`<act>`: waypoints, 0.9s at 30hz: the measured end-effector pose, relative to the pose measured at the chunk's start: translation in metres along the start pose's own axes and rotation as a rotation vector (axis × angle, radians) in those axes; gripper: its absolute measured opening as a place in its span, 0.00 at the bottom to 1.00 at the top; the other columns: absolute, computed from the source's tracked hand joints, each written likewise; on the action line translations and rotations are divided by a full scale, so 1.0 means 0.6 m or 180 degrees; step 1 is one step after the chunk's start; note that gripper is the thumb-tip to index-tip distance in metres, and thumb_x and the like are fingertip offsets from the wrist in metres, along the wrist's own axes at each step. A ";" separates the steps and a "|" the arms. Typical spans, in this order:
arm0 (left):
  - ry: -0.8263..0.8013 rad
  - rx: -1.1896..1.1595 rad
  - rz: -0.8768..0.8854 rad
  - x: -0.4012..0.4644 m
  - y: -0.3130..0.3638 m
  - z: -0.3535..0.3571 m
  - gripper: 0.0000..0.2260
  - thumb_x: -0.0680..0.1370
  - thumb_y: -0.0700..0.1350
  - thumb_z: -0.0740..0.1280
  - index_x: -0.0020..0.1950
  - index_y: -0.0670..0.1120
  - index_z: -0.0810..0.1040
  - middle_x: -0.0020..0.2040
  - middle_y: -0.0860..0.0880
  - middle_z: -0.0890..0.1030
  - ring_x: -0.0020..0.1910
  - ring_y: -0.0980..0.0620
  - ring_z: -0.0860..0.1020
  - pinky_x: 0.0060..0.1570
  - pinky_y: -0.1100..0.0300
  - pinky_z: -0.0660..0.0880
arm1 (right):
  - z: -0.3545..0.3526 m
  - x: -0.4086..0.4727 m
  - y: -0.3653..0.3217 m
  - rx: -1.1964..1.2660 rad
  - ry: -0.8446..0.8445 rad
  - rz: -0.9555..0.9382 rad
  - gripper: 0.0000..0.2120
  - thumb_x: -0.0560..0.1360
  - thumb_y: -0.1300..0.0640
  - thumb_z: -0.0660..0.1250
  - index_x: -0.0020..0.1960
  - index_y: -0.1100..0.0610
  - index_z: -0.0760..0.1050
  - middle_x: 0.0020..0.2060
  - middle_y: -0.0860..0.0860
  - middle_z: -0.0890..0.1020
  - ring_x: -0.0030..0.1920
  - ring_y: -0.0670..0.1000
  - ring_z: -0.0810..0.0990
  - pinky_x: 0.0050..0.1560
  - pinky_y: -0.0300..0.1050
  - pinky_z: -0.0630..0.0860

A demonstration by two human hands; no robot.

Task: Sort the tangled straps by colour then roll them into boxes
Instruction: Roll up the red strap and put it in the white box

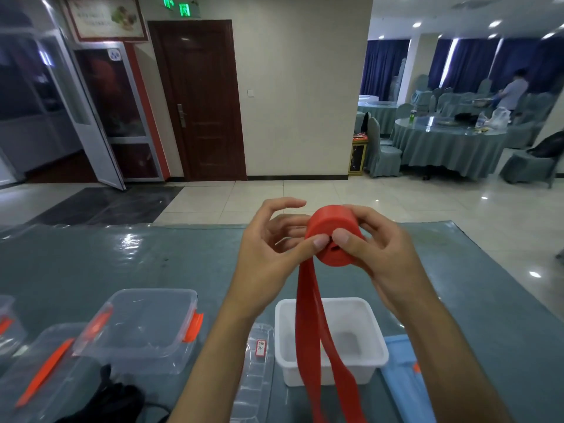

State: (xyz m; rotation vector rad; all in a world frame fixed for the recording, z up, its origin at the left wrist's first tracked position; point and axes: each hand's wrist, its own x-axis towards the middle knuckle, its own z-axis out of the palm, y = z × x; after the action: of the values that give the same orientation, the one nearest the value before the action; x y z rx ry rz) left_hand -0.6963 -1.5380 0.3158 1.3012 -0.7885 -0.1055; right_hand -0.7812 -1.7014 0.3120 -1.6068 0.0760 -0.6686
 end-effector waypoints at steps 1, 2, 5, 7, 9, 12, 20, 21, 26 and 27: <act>-0.0005 -0.0018 -0.0030 -0.001 0.000 0.002 0.21 0.72 0.43 0.78 0.63 0.47 0.78 0.53 0.49 0.87 0.53 0.50 0.86 0.51 0.60 0.81 | 0.001 0.001 -0.004 -0.0097 0.0083 -0.0039 0.27 0.67 0.42 0.80 0.62 0.52 0.81 0.53 0.50 0.86 0.55 0.52 0.86 0.56 0.53 0.84; 0.0015 -0.0074 -0.0059 -0.001 -0.001 0.004 0.19 0.72 0.44 0.78 0.60 0.47 0.79 0.53 0.50 0.86 0.54 0.51 0.85 0.52 0.59 0.81 | 0.002 0.002 -0.007 -0.0162 0.0196 -0.0099 0.25 0.68 0.42 0.80 0.60 0.52 0.82 0.53 0.50 0.86 0.54 0.52 0.86 0.55 0.52 0.85; 0.0205 -0.0443 -0.0094 0.000 -0.011 0.020 0.16 0.72 0.44 0.80 0.58 0.49 0.82 0.55 0.49 0.86 0.57 0.50 0.84 0.55 0.57 0.80 | 0.016 0.005 -0.007 0.0104 0.0423 -0.0183 0.23 0.67 0.41 0.79 0.58 0.51 0.83 0.53 0.51 0.86 0.54 0.54 0.86 0.54 0.54 0.84; 0.0397 -0.0612 -0.0085 -0.002 -0.014 0.035 0.17 0.73 0.44 0.79 0.60 0.51 0.83 0.57 0.49 0.86 0.60 0.49 0.83 0.58 0.55 0.81 | 0.028 0.006 -0.003 0.0483 0.0489 -0.0151 0.26 0.65 0.42 0.80 0.59 0.52 0.83 0.53 0.52 0.85 0.54 0.55 0.86 0.54 0.55 0.83; 0.0607 -0.0718 -0.0064 -0.005 -0.016 0.043 0.17 0.71 0.45 0.78 0.59 0.51 0.84 0.56 0.48 0.87 0.59 0.48 0.84 0.58 0.55 0.81 | 0.035 0.005 -0.005 0.0671 0.0446 -0.0088 0.32 0.62 0.39 0.82 0.60 0.54 0.81 0.55 0.54 0.85 0.56 0.56 0.86 0.54 0.52 0.83; 0.0701 -0.0626 -0.0008 -0.006 -0.011 0.035 0.17 0.68 0.47 0.78 0.56 0.51 0.85 0.52 0.49 0.88 0.55 0.49 0.86 0.53 0.58 0.81 | 0.028 0.008 -0.011 0.0558 0.0214 0.0137 0.37 0.60 0.39 0.81 0.63 0.56 0.79 0.56 0.56 0.85 0.58 0.57 0.85 0.55 0.49 0.82; 0.0606 -0.0209 0.0233 0.008 0.017 0.013 0.20 0.66 0.46 0.80 0.56 0.46 0.82 0.50 0.49 0.88 0.51 0.51 0.86 0.49 0.61 0.82 | 0.019 0.020 -0.035 0.0222 0.0214 0.0067 0.26 0.66 0.40 0.78 0.58 0.55 0.83 0.50 0.52 0.87 0.52 0.52 0.86 0.59 0.58 0.83; 0.0638 -0.0177 0.0276 0.011 0.019 0.010 0.20 0.66 0.46 0.80 0.56 0.45 0.82 0.49 0.49 0.88 0.50 0.51 0.87 0.49 0.61 0.82 | 0.014 0.021 -0.039 0.0160 0.0124 0.0035 0.25 0.67 0.40 0.78 0.58 0.53 0.83 0.50 0.52 0.87 0.52 0.53 0.87 0.59 0.58 0.83; 0.0704 -0.0237 0.0203 0.014 0.025 0.016 0.20 0.69 0.47 0.79 0.59 0.46 0.80 0.51 0.48 0.87 0.52 0.48 0.87 0.50 0.57 0.83 | -0.007 0.013 -0.056 -0.0114 -0.0352 -0.0269 0.24 0.71 0.54 0.77 0.67 0.49 0.79 0.53 0.51 0.87 0.50 0.55 0.89 0.51 0.48 0.85; 0.0645 -0.0222 0.0171 0.012 0.021 0.017 0.18 0.70 0.48 0.78 0.57 0.45 0.81 0.51 0.47 0.87 0.53 0.47 0.86 0.52 0.54 0.83 | -0.009 0.010 -0.057 -0.0171 -0.0294 -0.0372 0.23 0.71 0.56 0.76 0.65 0.52 0.81 0.53 0.51 0.87 0.50 0.54 0.89 0.51 0.48 0.85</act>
State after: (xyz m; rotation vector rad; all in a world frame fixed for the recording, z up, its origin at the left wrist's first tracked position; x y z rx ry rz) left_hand -0.7011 -1.5460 0.3307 1.2026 -0.6406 0.0411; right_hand -0.7897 -1.7029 0.3458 -1.7013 -0.0688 -0.6858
